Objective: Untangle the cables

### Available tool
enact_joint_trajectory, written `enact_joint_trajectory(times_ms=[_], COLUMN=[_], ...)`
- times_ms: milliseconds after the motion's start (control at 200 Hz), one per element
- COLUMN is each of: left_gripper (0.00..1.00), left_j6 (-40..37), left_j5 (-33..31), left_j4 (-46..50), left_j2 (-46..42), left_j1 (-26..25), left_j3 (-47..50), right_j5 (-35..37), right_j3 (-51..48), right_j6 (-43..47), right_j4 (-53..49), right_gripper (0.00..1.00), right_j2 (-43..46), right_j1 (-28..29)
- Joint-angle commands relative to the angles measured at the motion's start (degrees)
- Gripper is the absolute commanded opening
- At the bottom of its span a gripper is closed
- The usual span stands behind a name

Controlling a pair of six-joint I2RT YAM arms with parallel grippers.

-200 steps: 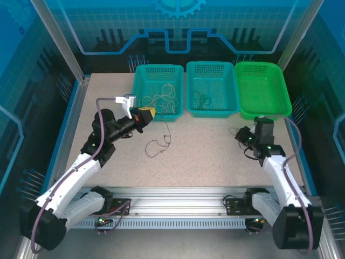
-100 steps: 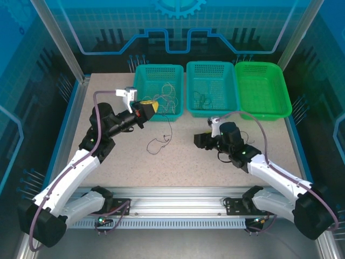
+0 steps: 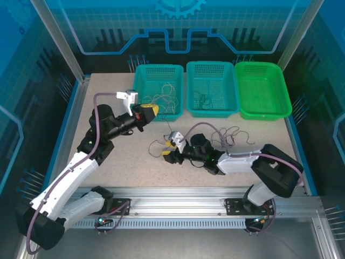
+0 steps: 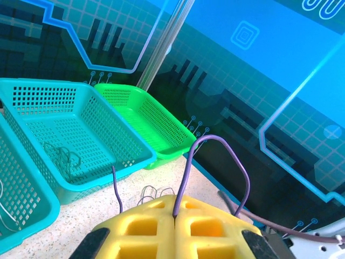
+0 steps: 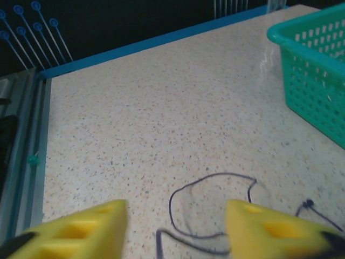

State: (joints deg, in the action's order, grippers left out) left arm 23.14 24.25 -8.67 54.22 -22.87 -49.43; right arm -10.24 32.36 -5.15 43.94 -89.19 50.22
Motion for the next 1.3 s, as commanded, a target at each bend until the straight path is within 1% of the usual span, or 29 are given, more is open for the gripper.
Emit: enact_joint_trajectory(times_ms=[0, 15, 40, 100, 150, 185, 260, 305, 355, 395, 475, 505, 510, 585, 640, 740, 870, 990, 1111, 1211, 1296], left_gripper=[0.0, 0.0, 0.0, 0.0, 0.0, 0.1, 0.46, 0.6, 0.7, 0.76, 0.82, 0.86, 0.88, 0.98, 0.99, 0.99, 0.99, 0.99, 0.99, 0.99, 0.99], left_j6=[-2.4, -2.6, -2.9, -3.5, -4.0, -4.4, -5.3, -5.7, -6.1, -6.4, -7.2, -7.4, -7.5, -8.0, -8.4, -10.6, -13.7, -15.0, -15.4, -15.4, -15.6], left_j5=[-1.7, -2.0, -2.6, -3.8, -4.3, -4.4, -3.5, -2.7, -1.7, -0.4, 2.5, 4.1, 4.4, 8.9, 10.2, 10.7, 9.5, 8.0, 6.9, 6.1, 5.8], left_j4=[2.3, 2.6, 3.2, 4.1, 4.4, 4.4, 3.3, 1.8, -0.4, -2.5, -5.4, -6.4, -6.6, -9.6, -10.4, -8.2, -4.1, -3.3, -3.5, -3.9, -3.9], left_j2=[-2.2, -2.4, -2.7, -3.2, -3.5, -3.7, -4.1, -4.6, -5.4, -6.1, -7.3, -7.7, -7.7, -8.5, -8.7, -8.6, -8.3, -8.3, -8.3, -8.0, -7.6], left_j1=[-0.5, -0.5, -0.5, -0.5, -0.5, -0.5, -0.5, -0.5, -0.6, -0.6, -0.6, -0.6, -0.5, -0.9, -1.5, -3.0, -4.6, -5.0, -5.1, -5.1, -5.2], left_j3=[-1.0, -1.0, -1.2, -1.0, -0.8, -0.6, 0.3, 1.2, 2.7, 3.9, 5.7, 6.3, 6.4, 7.9, 8.4, 8.2, 7.4, 7.8, 8.3, 8.6, 8.6], right_j5=[3.1, 3.5, 4.5, 6.2, 7.5, 6.8, 0.0, -2.9, -3.4, -2.7, -1.5, -0.5, -0.4, 1.3, 3.4, 9.4, 15.3, 20.1, 21.7, 23.9, 30.8], right_j3=[2.8, 2.7, 2.6, 2.5, 3.0, 4.1, 8.7, 11.9, 15.1, 17.6, 24.1, 26.0, 26.4, 30.3, 33.4, 40.9, 50.4, 57.8, 63.2, 68.4, 71.7], right_j6=[0.3, 0.2, 0.2, -0.1, -1.5, -4.2, -11.6, -14.3, -15.5, -15.9, -16.5, -16.9, -17.0, -17.2, -16.4, -14.6, -14.7, -20.3, -26.0, -28.6, -30.0], right_j4=[8.3, 8.4, 8.4, 7.3, 4.4, 1.5, -8.0, -12.2, -16.3, -20.0, -26.5, -28.0, -28.1, -31.6, -33.3, -38.6, -43.7, -47.8, -50.7, -54.6, -58.9], right_gripper=[0.16, 0.09, 0.01, 0.0, 0.0, 0.0, 0.0, 0.0, 0.0, 0.0, 0.0, 0.0, 0.0, 0.0, 0.0, 0.0, 0.0, 0.0, 0.0, 0.0, 0.0], right_j2=[-1.5, -1.4, -1.1, 0.4, 2.8, 4.9, 8.9, 10.9, 13.1, 14.7, 17.0, 17.7, 17.9, 19.1, 19.6, 19.4, 17.4, 14.0, 10.0, 6.3, 3.8], right_j1=[0.2, 0.2, 0.2, 0.1, -0.1, -1.2, -5.1, -7.3, -8.9, -9.9, -12.2, -13.1, -13.2, -15.6, -17.2, -20.9, -28.4, -37.0, -44.4, -47.9, -48.9])
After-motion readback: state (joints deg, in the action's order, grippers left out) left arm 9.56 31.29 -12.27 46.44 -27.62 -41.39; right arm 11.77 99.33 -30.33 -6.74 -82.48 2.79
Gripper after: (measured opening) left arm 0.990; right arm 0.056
